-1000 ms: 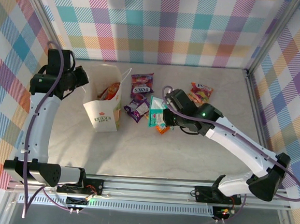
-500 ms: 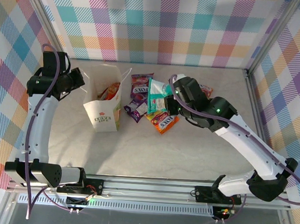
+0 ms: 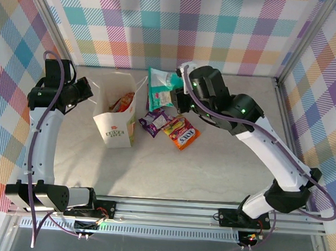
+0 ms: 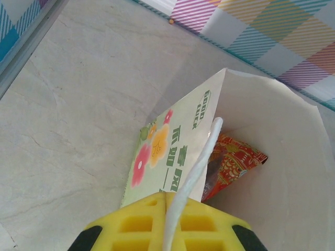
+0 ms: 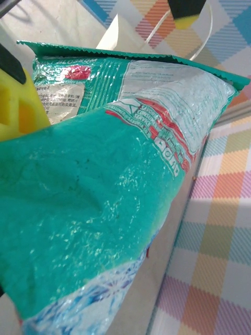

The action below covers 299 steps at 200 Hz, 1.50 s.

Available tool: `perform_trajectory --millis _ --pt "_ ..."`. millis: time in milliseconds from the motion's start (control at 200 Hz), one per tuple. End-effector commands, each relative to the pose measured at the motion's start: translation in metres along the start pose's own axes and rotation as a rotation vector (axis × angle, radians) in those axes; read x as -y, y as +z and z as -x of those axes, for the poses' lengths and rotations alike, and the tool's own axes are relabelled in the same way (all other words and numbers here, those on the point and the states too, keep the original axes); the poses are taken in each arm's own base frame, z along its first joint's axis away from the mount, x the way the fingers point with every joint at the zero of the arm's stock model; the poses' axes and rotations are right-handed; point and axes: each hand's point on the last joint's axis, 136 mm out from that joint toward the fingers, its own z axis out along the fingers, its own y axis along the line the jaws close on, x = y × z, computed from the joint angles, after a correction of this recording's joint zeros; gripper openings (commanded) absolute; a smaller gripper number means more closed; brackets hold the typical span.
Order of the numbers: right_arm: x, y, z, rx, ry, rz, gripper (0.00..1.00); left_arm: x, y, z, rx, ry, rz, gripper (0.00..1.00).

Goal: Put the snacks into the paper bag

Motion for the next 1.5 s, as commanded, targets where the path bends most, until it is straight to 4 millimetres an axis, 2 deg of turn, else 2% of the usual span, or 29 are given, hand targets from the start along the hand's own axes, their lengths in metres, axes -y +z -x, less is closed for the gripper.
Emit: perform_trajectory --millis 0,365,500,940,1150,1490 --pt "-0.023 -0.008 0.034 0.105 -0.025 0.088 0.18 -0.002 -0.003 0.001 0.009 -0.018 -0.014 0.04" --pt "-0.066 0.016 0.058 0.137 -0.03 0.205 0.18 -0.002 0.0 0.001 0.011 -0.028 -0.027 0.02" --pt "-0.078 0.028 0.062 0.131 -0.041 0.227 0.19 -0.004 0.001 0.001 0.011 -0.024 -0.025 0.03" --pt "-0.099 0.069 0.07 0.152 -0.026 0.264 0.19 -0.006 0.003 -0.002 0.004 -0.022 -0.03 0.03" --pt "-0.104 0.093 0.068 0.144 -0.002 0.262 0.19 -0.006 0.003 -0.002 0.006 -0.02 -0.029 0.03" --pt "-0.114 0.122 0.061 0.125 0.065 0.283 0.2 -0.015 0.003 -0.002 0.017 -0.027 -0.004 0.03"
